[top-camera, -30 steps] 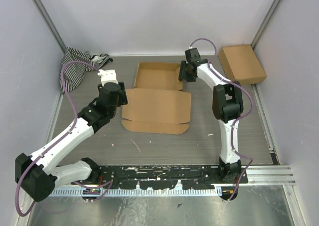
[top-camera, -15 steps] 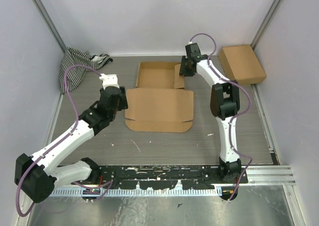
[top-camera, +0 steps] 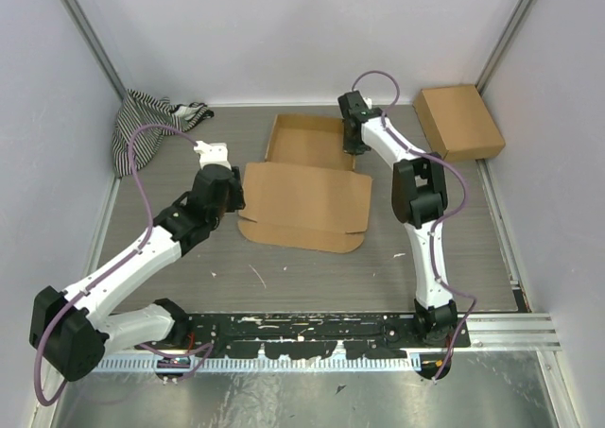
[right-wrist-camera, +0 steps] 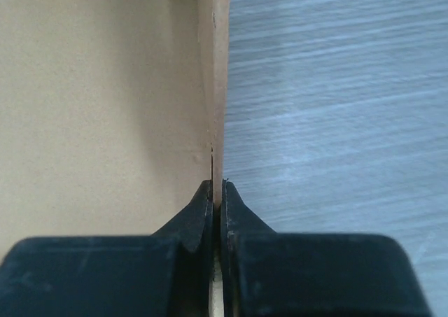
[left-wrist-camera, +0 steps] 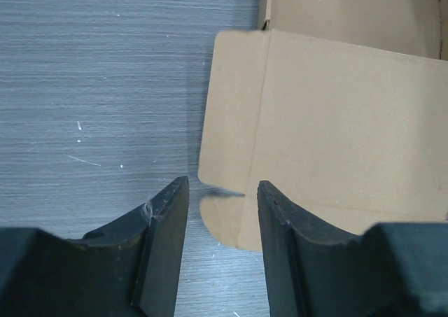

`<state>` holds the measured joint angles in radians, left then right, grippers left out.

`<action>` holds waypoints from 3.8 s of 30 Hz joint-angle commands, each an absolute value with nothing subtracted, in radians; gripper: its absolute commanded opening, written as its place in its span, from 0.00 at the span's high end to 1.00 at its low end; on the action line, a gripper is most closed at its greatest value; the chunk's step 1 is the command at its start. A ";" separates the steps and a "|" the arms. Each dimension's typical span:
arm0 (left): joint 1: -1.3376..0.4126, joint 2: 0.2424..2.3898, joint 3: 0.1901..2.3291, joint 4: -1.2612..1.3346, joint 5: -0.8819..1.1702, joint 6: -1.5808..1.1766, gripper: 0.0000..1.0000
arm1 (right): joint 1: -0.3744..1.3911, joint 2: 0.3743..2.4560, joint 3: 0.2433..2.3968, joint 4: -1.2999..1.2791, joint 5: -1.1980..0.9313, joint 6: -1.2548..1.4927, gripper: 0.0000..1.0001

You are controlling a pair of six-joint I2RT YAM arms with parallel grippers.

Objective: Fold the paper box

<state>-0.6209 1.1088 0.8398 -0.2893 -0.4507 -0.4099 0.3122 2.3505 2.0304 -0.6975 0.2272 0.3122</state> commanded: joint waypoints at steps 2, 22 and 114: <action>-0.620 1.120 0.853 -0.254 -0.403 -0.421 0.51 | 0.351 2.304 2.018 -0.806 0.523 0.273 0.99; -0.620 1.106 0.863 -0.281 -0.351 -0.438 0.53 | 0.265 2.025 1.790 -0.640 0.283 0.335 0.42; -0.345 1.700 1.357 -0.238 -0.049 -0.364 0.09 | 0.470 1.434 1.060 -0.411 -0.017 0.595 0.30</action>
